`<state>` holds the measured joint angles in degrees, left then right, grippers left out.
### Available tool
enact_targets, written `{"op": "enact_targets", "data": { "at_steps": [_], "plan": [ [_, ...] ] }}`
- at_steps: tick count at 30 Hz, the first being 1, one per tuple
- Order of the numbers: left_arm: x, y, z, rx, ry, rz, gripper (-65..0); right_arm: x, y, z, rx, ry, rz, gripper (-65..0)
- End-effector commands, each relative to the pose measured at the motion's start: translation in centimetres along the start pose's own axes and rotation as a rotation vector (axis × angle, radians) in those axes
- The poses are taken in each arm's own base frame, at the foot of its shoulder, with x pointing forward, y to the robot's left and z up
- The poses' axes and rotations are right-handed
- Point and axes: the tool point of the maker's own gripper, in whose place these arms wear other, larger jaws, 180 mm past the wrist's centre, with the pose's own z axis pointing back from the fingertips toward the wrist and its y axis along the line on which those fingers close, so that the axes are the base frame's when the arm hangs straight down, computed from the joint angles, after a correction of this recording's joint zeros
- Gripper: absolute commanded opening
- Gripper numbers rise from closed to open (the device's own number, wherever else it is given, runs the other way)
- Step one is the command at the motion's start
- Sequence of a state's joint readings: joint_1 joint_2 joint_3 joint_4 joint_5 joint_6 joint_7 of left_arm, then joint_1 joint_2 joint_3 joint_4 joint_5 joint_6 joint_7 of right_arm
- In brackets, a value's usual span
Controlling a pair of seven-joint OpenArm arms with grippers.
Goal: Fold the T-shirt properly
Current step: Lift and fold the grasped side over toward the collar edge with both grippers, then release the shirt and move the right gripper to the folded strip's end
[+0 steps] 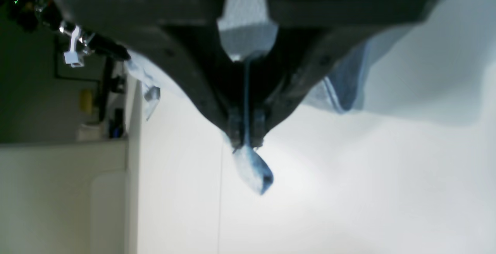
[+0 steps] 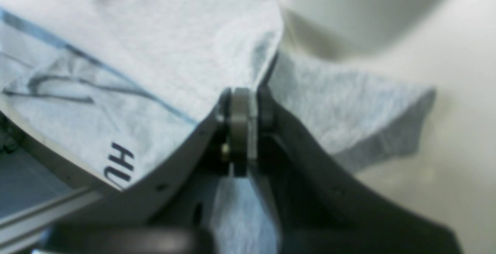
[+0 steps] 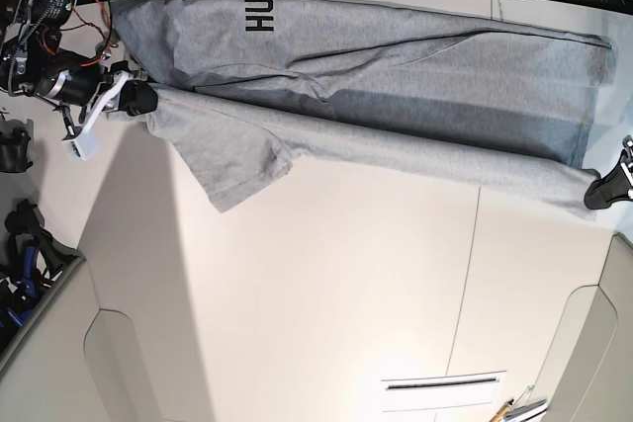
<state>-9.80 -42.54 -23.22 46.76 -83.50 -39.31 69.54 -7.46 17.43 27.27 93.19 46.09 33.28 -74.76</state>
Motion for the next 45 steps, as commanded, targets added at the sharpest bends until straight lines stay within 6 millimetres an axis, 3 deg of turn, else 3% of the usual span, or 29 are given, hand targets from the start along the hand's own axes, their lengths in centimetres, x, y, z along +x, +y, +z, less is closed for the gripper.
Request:
{"op": "enact_targets", "data": {
  "at_steps": [1, 11, 21, 27, 28, 30, 31, 32, 34, 40, 45],
  "plan": [
    [1.9, -1.0, 1.2, -0.014, -0.041, -0.055, -65.0, 0.7, -0.3, 0.8, -0.014, -0.021, 0.016, -65.0],
    [-1.8, -0.4, 2.4, 0.029, 0.049, -0.119, -65.0, -2.5, 0.1, 1.0, -0.014, 0.041, -0.001, -65.0],
    [-4.0, 1.4, 2.8, 0.090, 0.110, -0.115, -65.0, -2.5, 0.1, 1.0, -0.013, 0.044, -0.002, -65.0],
    [-4.0, 1.5, 2.7, 0.096, 0.107, -0.117, -65.0, -2.7, -0.1, 1.0, -0.024, 0.050, 0.000, -65.0],
    [-3.9, 1.4, 2.7, 0.090, 0.103, -0.115, -63.1, -2.7, -0.2, 1.0, -0.030, 0.055, 0.001, -65.0],
    [-3.8, 1.1, 2.7, 0.076, 0.093, -0.109, -49.8, -2.9, -0.4, 1.0, -0.041, 0.062, 0.003, -65.0],
    [-3.6, 0.9, 2.6, 0.065, 0.084, -0.104, -44.2, -2.9, -0.4, 1.0, -0.041, 0.062, 0.003, -61.3],
    [-3.5, 0.7, 2.6, 0.054, 0.077, -0.099, -40.6, -2.8, -0.4, 1.0, -0.041, 0.058, 0.003, -53.7],
    [-3.4, 0.5, 2.6, 0.045, 0.071, -0.096, -39.5, -2.6, -0.4, 1.0, -0.041, 0.050, 0.003, -43.1],
    [-3.0, 0.5, 2.8, 0.048, 0.068, -0.102, -39.5, -1.8, -0.3, 1.1, -0.043, 0.031, 0.015, -41.9],
    [-2.1, 0.3, 3.4, 0.055, 0.051, -0.119, -39.5, 1.2, 0.4, 1.9, -0.056, -0.043, 0.081, -41.9]
  ]
}}
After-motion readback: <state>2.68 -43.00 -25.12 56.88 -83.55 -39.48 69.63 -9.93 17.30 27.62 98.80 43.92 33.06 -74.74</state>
